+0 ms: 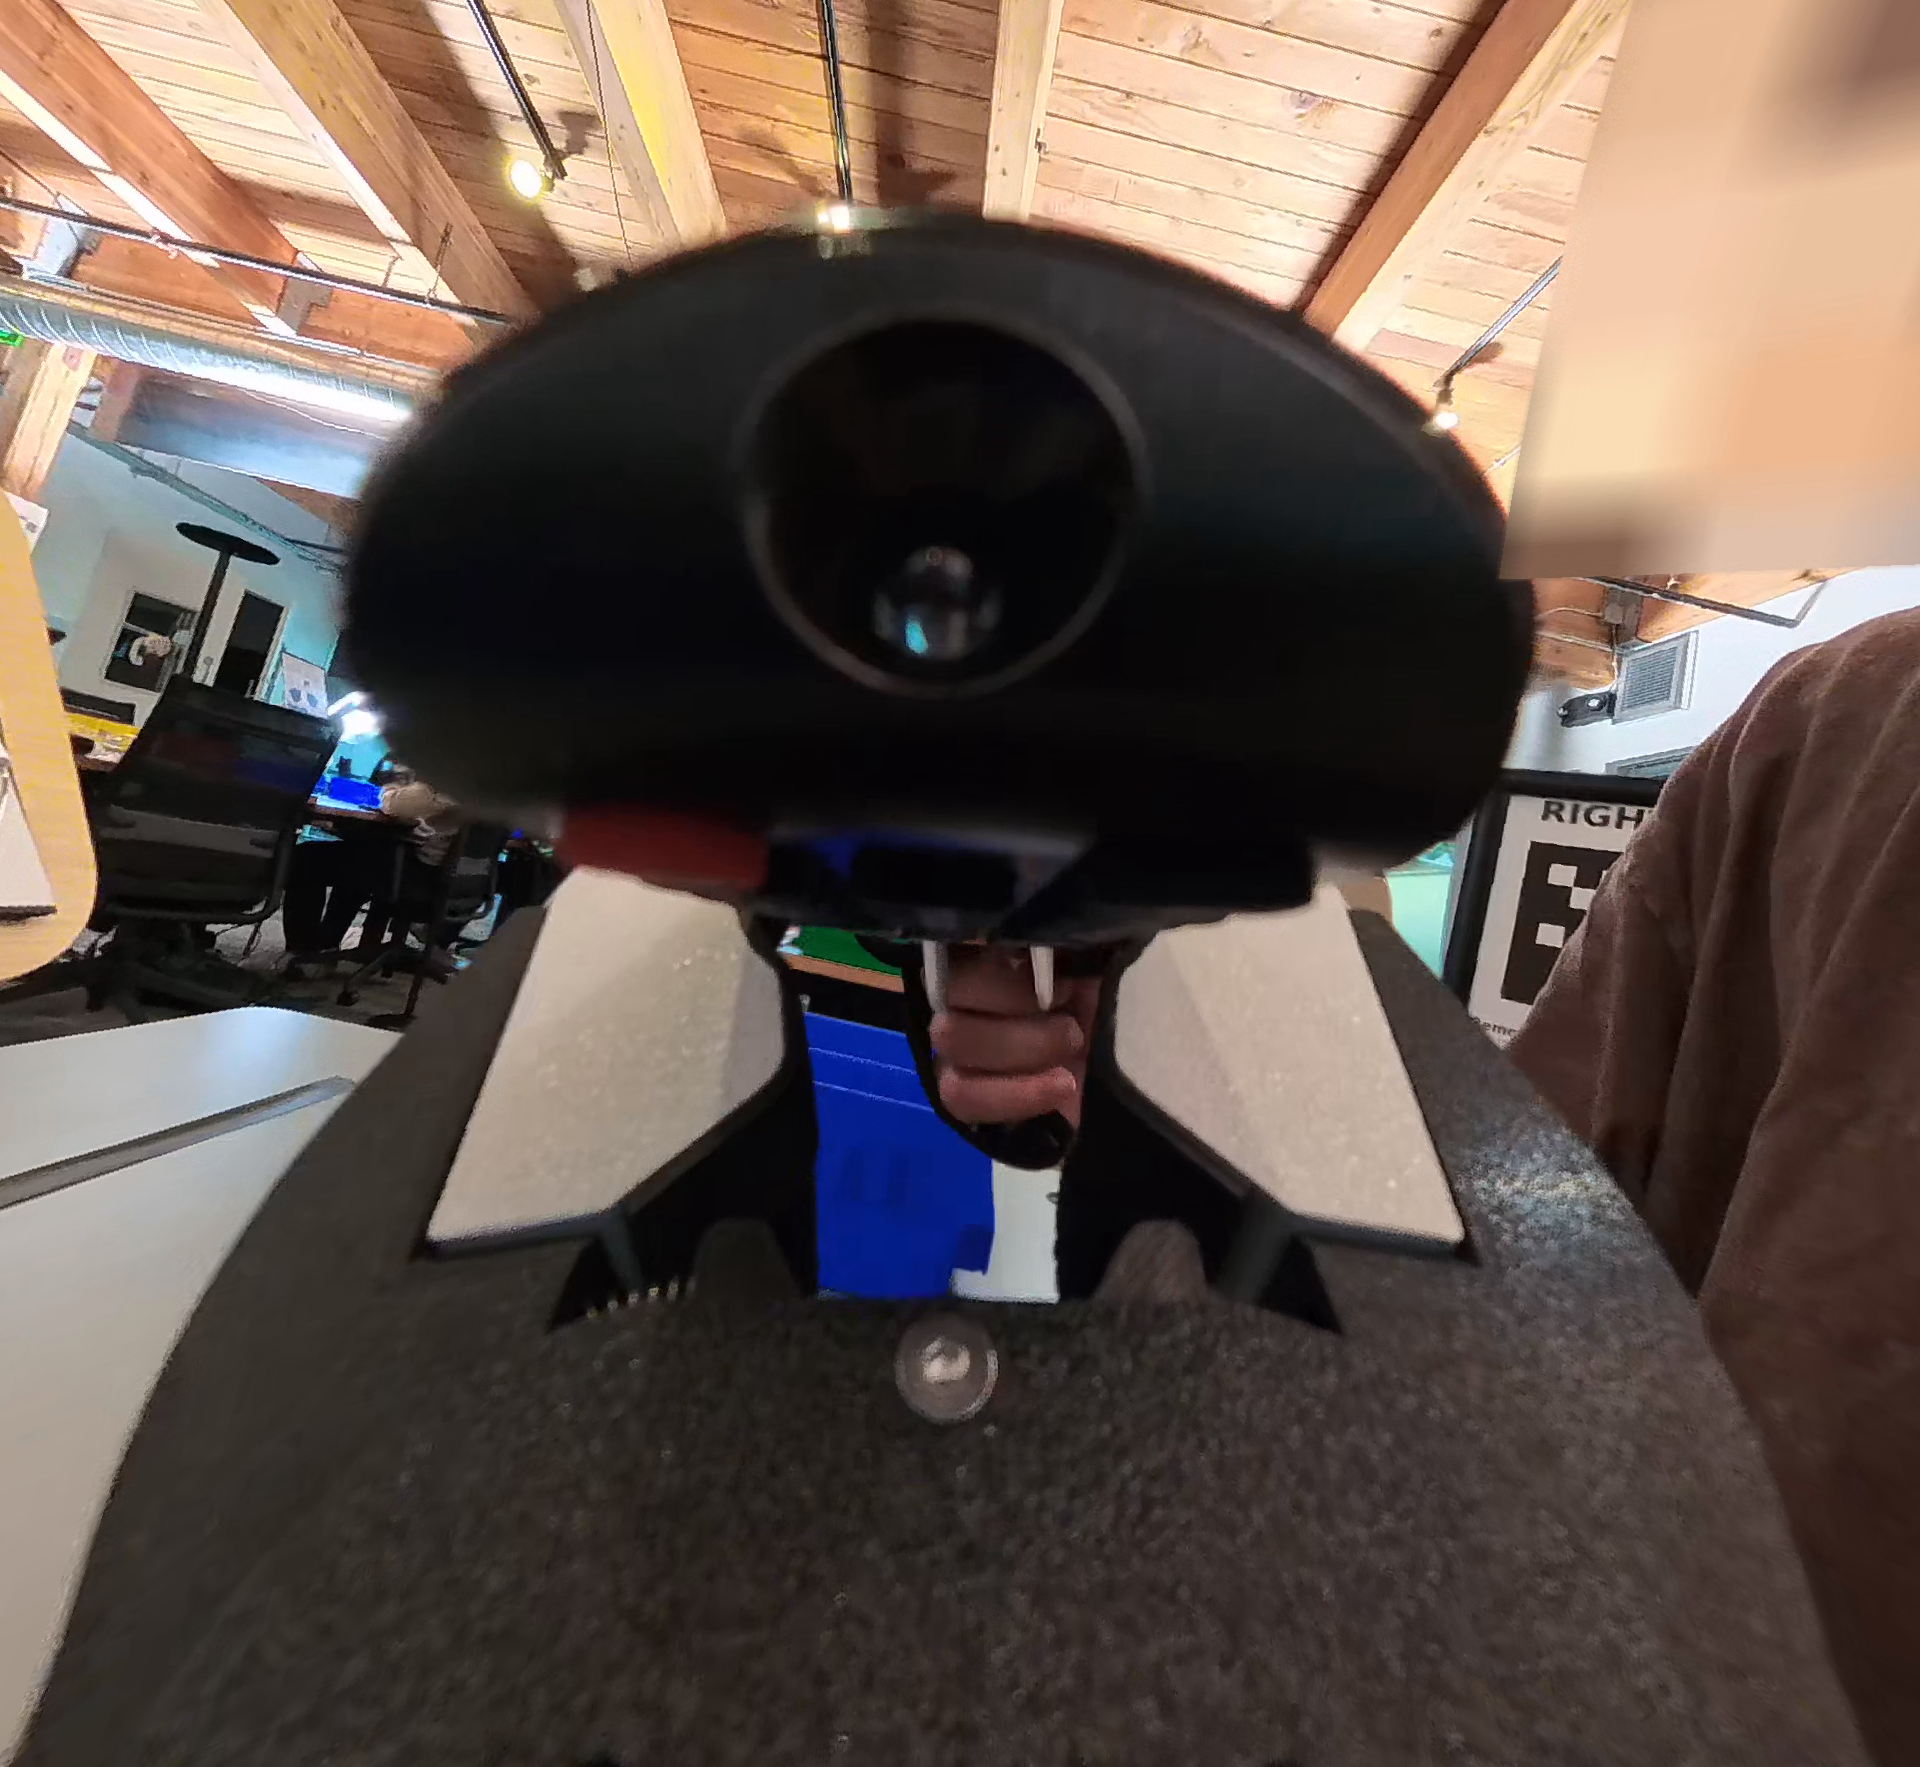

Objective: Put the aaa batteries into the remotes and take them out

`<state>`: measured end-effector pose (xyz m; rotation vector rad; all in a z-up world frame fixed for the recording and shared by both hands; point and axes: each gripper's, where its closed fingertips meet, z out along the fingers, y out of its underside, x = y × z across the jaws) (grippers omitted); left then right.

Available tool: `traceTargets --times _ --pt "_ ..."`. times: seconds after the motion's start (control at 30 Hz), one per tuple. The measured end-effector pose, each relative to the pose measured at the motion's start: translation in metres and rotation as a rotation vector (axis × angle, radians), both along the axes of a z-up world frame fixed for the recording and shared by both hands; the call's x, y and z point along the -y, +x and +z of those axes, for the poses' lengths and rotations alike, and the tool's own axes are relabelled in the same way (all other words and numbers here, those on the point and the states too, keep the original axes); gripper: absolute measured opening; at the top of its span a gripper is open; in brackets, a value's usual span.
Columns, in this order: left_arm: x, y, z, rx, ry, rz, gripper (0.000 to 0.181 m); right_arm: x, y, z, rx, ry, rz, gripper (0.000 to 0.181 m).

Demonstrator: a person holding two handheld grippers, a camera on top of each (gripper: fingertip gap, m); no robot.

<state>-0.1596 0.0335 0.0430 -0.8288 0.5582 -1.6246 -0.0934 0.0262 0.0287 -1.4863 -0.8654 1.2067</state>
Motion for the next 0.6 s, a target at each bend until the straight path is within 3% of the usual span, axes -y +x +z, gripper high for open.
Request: traceTargets --times 0.6 --pt "0.000 0.003 -0.009 -0.006 -0.005 -0.015 0.060 -0.002 -0.017 -0.012 -0.031 -0.073 0.081 0.000"
